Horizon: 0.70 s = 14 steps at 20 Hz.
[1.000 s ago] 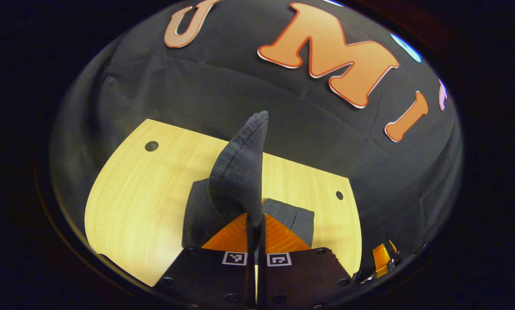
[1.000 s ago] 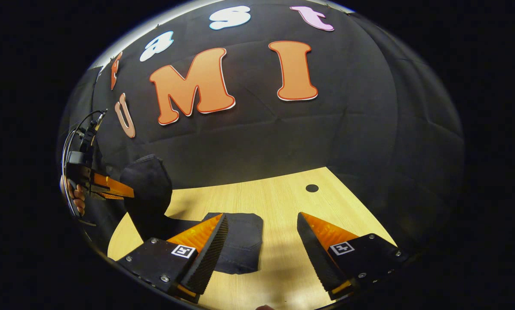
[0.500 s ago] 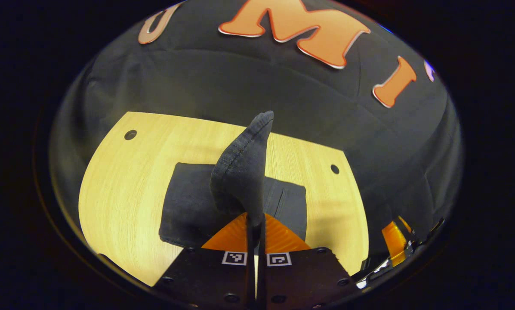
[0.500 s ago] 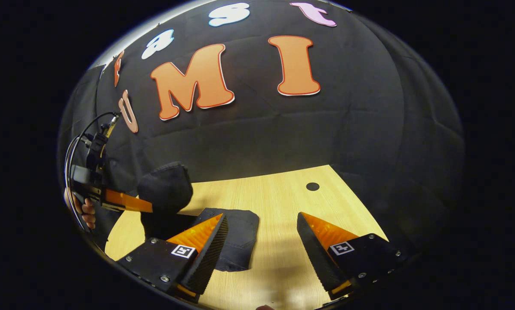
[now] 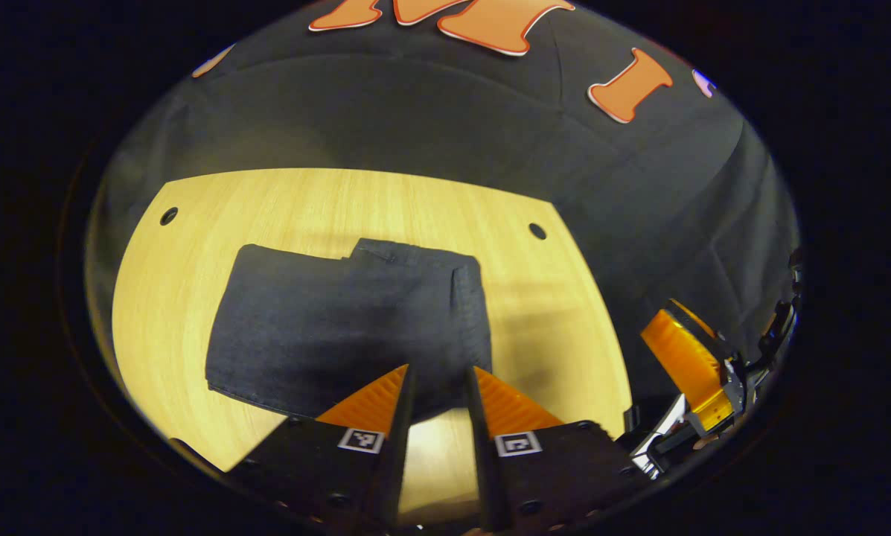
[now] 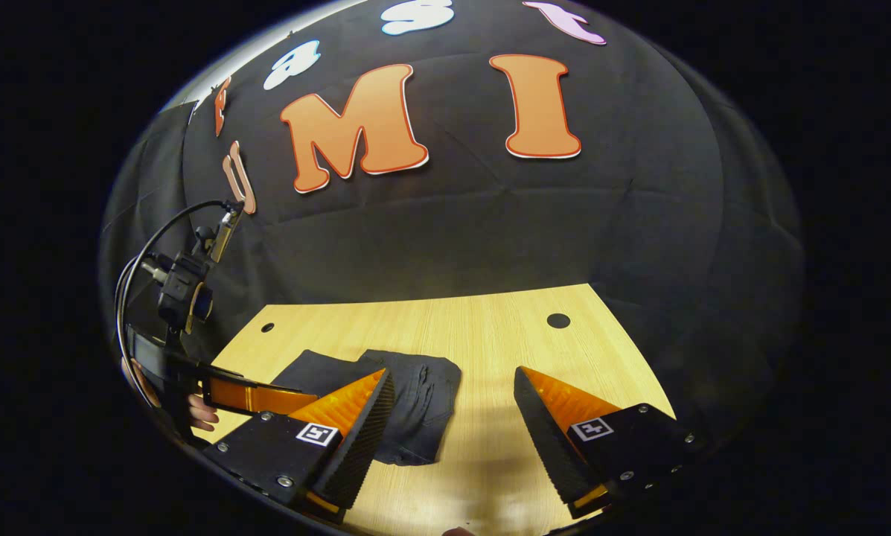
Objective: Grasp the waist and the cuffs of the jeans and fold them to make the two legs overlap; first hold the waist and fold one-third of the jeans toward the cuffs, then hold the cuffs and fold the remaining one-third in the same direction to finish folding.
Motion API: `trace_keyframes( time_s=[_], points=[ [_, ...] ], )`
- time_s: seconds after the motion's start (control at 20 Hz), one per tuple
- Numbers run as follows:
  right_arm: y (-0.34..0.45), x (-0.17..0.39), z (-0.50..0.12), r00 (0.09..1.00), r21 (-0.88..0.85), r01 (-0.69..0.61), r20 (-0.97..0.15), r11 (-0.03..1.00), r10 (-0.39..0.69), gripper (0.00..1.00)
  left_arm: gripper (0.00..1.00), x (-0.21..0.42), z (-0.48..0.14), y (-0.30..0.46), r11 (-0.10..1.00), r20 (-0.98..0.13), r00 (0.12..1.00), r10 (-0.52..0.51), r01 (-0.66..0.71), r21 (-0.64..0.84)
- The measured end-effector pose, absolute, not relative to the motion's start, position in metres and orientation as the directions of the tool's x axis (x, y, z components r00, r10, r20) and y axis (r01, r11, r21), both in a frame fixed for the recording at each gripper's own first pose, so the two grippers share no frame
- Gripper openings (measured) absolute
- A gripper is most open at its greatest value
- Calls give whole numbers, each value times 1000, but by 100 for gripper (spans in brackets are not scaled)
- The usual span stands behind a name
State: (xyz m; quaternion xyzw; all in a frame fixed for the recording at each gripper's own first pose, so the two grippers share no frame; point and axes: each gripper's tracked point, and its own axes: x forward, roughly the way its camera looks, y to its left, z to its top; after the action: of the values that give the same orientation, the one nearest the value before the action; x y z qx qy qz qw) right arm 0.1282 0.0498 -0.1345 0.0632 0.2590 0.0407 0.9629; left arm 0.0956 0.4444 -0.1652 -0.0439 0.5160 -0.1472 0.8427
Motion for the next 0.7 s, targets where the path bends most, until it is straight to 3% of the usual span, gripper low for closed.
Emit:
trace_keyframes(
  time_s=[0.15,0.45,0.7],
  points=[
    [58,127,-115,888,123,-38,-451,992,90,98,80,109,-139,461,954,-796,531,-290,221,-201],
    [96,127,-56,952,81,-43,-298,996,65,98,82,119,-48,513,974,-550,806,-219,212,-77],
    [144,121,-22,976,50,-100,-189,994,107,97,81,108,11,528,977,-285,940,-187,207,41]
  ],
)
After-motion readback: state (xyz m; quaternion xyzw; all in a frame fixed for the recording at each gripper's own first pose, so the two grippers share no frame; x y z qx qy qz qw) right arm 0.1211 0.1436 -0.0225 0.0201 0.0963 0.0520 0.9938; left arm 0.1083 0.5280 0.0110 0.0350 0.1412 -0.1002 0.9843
